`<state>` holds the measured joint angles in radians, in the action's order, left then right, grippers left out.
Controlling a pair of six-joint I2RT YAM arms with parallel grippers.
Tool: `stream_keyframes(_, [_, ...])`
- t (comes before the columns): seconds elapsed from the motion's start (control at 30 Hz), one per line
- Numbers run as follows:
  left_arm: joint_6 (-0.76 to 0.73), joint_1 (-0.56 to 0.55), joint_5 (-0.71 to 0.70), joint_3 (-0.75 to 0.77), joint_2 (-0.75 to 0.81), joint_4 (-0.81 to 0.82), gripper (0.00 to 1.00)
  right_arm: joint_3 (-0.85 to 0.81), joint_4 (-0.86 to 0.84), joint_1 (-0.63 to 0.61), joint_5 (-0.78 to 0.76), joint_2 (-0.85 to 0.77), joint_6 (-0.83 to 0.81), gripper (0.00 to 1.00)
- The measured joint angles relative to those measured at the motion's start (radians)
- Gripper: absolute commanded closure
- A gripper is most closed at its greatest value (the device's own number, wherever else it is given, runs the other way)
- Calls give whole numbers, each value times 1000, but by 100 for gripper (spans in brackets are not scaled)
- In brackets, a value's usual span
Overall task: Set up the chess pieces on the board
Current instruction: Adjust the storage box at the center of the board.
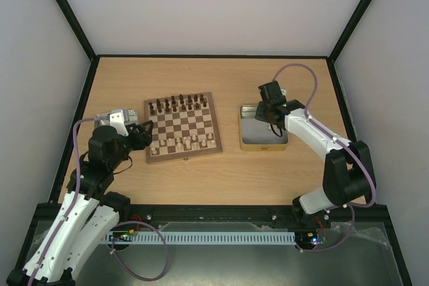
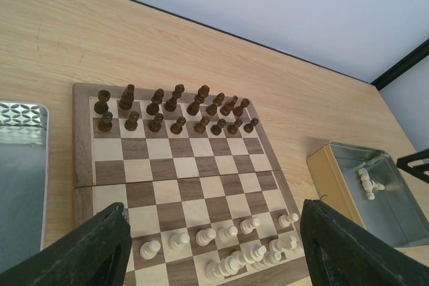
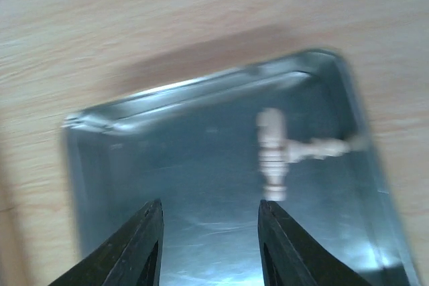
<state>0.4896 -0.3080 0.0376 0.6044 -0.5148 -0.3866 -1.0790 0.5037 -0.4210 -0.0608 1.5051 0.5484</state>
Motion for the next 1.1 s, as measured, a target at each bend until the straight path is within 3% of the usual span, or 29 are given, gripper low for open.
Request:
stream_keyframes(0.2, [0, 0, 5, 0, -10, 0, 29, 115, -9, 102, -19, 6, 31, 62])
stream_keyframes(0.6, [0, 0, 6, 0, -11, 0, 29, 121, -64, 114, 34, 182, 24, 70])
stream_keyframes(1.0, [0, 0, 6, 0, -11, 0, 29, 99, -131, 129, 35, 239, -27, 82])
stream_keyframes(1.1, [0, 0, 6, 0, -11, 0, 29, 85, -156, 129, 34, 256, -40, 81])
